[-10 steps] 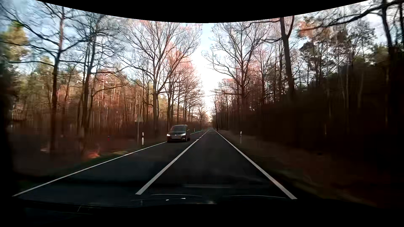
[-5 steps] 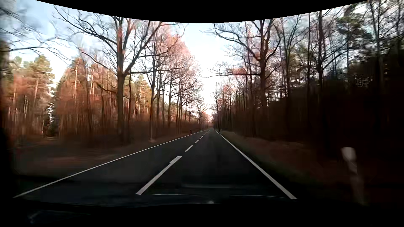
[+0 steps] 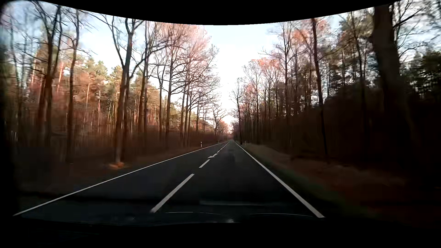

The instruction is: Follow the waypoints while adhering to traffic rules and regulations

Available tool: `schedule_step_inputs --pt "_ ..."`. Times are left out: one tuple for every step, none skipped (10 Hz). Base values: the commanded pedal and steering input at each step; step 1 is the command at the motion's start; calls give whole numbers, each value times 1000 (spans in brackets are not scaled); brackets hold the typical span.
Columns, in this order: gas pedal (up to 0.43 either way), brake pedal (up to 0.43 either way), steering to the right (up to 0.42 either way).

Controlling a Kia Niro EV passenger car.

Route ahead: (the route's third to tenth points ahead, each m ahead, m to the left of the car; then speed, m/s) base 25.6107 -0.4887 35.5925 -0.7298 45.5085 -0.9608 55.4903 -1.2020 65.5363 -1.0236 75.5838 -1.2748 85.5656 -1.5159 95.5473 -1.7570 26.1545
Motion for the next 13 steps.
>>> schedule_step_inputs --pt "189 0 -2" --pt "189 0 -1" --pt "189 0 -2" --pt "189 0 -1" --pt "189 0 -2" --pt "189 0 -1" --pt "189 0 -1" --pt "189 0 -1" --pt "189 0 -1" --pt "189 0 -1" --pt "189 0 -1" --pt "189 0 -1" --pt "197 0 -1"
